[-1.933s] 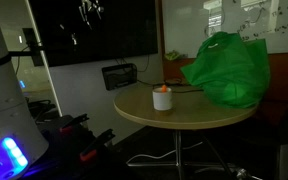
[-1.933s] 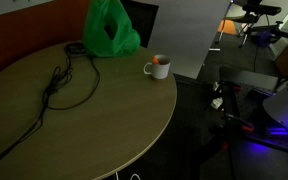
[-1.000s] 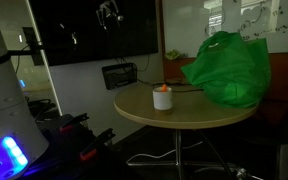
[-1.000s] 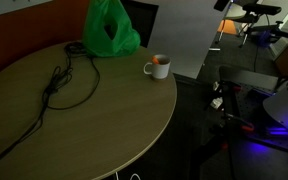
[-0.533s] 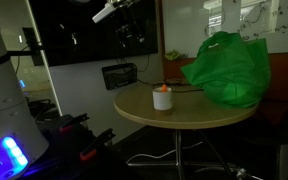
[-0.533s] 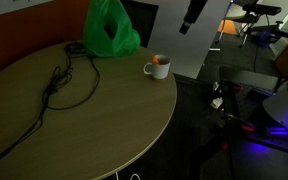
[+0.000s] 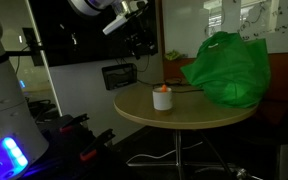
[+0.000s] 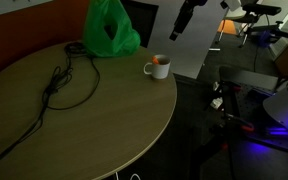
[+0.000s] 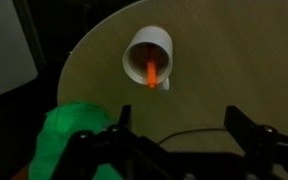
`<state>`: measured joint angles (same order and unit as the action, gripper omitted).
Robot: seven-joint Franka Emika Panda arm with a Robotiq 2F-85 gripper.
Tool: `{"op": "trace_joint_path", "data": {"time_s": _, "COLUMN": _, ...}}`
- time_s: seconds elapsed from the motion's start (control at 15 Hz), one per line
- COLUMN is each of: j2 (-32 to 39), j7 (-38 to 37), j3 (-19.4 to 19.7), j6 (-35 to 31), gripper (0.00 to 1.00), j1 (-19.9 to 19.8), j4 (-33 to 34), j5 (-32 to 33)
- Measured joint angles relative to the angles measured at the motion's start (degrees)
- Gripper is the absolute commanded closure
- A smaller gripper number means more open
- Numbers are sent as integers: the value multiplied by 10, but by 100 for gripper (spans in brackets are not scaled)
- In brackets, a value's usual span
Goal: Remove the marker from the mug cup and put it on the table
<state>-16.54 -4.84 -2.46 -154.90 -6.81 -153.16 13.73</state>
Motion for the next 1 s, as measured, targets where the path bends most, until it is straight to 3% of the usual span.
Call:
{"op": "trace_joint_path", "data": {"time_s": 0.27, "j2": 1, "j7": 2, "j3": 2, "j6": 0, "gripper": 0, "j1": 0, "j4": 0, "j5": -4}}
{"op": "trace_joint_path", "data": {"time_s": 0.53, "j2": 19, "j7": 80, "j3": 38, "j6": -3, "gripper": 0, "j1": 24, "j4": 4, "j5": -58}}
{"op": "trace_joint_path", "data": {"time_s": 0.67, "j2": 36, "j7": 120, "j3": 58, "j6": -5, "gripper": 25, "j1": 30, "j4": 11, "j5": -81}}
{"op": "trace_joint_path", "data": {"time_s": 0.73, "j2": 44, "j7": 130, "j3": 65, "j6": -5, "gripper": 32, "j1": 30, "j4": 15, "j5": -84}}
{"op": "trace_joint_path", "data": {"time_s": 1.0, "j2": 81, "j7": 137, "j3": 75, "j6": -14, "gripper": 25, "j1": 28, "j4": 31, "j5": -84}}
